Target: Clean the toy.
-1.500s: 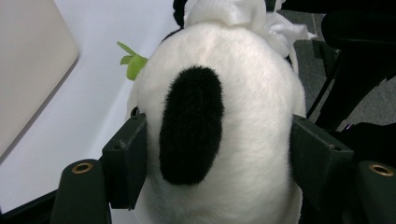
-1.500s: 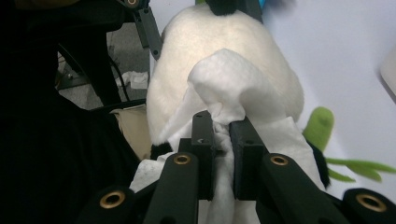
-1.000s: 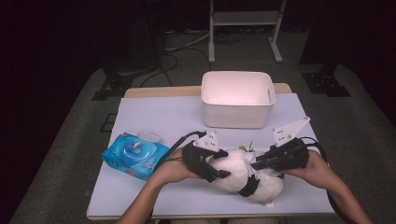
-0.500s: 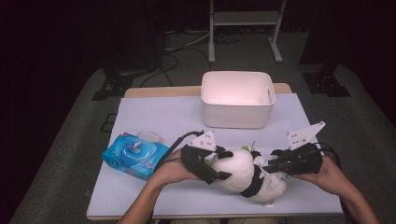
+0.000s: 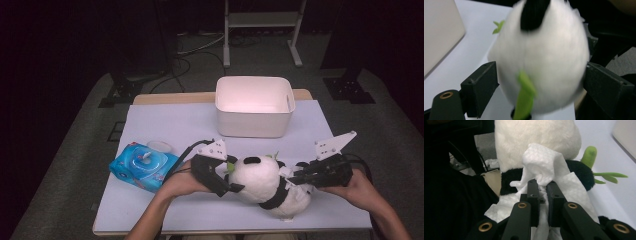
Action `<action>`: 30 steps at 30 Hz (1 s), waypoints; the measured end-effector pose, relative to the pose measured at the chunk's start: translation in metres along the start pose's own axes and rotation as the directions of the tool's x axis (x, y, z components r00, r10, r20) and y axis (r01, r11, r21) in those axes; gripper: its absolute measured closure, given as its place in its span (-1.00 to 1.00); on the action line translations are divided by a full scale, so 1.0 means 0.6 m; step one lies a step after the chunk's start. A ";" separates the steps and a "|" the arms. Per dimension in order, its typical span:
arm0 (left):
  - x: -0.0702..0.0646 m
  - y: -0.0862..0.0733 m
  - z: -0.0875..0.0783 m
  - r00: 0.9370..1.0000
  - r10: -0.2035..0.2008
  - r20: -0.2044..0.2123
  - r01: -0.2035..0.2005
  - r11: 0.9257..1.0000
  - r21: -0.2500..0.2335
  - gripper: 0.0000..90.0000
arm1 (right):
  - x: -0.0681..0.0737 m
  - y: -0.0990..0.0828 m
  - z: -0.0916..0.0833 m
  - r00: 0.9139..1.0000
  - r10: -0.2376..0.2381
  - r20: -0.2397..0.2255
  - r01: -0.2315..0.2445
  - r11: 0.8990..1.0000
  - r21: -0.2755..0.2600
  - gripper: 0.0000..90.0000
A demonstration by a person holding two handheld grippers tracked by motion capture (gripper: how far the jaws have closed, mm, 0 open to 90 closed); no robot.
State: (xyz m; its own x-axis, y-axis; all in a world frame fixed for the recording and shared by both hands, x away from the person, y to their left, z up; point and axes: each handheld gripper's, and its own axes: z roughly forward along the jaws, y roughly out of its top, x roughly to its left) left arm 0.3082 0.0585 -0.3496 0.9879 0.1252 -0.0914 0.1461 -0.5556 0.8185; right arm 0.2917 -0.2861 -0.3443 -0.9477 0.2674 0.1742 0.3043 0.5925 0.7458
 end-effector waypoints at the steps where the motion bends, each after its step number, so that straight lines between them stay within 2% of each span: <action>1: 0.001 -0.002 0.002 1.000 -0.007 0.006 0.007 1.000 -0.001 -0.71 | -0.001 -0.003 -0.003 1.000 0.005 0.004 -0.005 1.000 -0.004 0.82; 5: 0.003 -0.004 0.015 0.999 -0.013 0.039 0.014 1.000 -0.017 -0.69 | -0.003 -0.012 -0.006 1.000 0.014 0.001 -0.014 1.000 -0.020 0.82; 8: 0.003 0.002 0.013 0.999 -0.008 0.037 0.010 0.999 -0.051 -0.40 | -0.002 -0.012 -0.005 1.000 0.014 0.001 -0.014 1.000 -0.027 0.82; 10: 0.003 0.009 0.009 0.999 -0.002 0.035 0.004 0.998 -0.064 -0.29 | -0.004 -0.012 -0.005 1.000 0.021 -0.002 -0.021 0.999 -0.048 0.82; 13: 0.004 0.021 -0.001 1.000 0.010 0.021 -0.008 0.998 -0.062 -0.25 | -0.006 -0.007 -0.006 1.000 0.024 -0.011 -0.025 0.996 -0.085 0.83; 16: 0.004 0.028 -0.009 1.000 0.004 0.008 -0.004 0.999 -0.050 -0.22 | -0.007 0.004 -0.001 1.000 0.010 -0.019 -0.012 0.994 -0.106 0.83; 18: 0.006 0.029 -0.016 1.000 0.002 0.000 -0.002 0.999 -0.044 -0.20 | -0.010 0.011 0.003 1.000 0.005 -0.020 -0.007 0.994 -0.109 0.83; 23: 0.007 0.034 -0.038 1.000 0.000 -0.012 -0.001 0.998 -0.062 -0.17 | -0.016 0.021 0.011 0.999 0.003 -0.038 -0.008 0.992 -0.126 0.83; 27: 0.003 0.039 -0.054 1.000 0.011 -0.025 -0.012 0.999 -0.052 -0.16 | -0.016 0.034 0.013 0.999 -0.013 -0.047 0.007 0.991 -0.131 0.83; 30: 0.003 0.035 -0.059 1.000 0.003 -0.026 -0.004 0.999 -0.046 -0.16 | -0.015 0.042 0.016 0.999 -0.022 -0.050 0.015 0.992 -0.127 0.83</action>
State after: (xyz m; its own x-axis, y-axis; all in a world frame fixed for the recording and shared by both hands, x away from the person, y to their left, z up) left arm 0.3113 0.0763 -0.3123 0.9867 0.1448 -0.0743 0.1396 -0.5178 0.8440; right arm 0.3089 -0.2661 -0.3331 -0.9577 0.2162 0.1901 0.2754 0.4948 0.8242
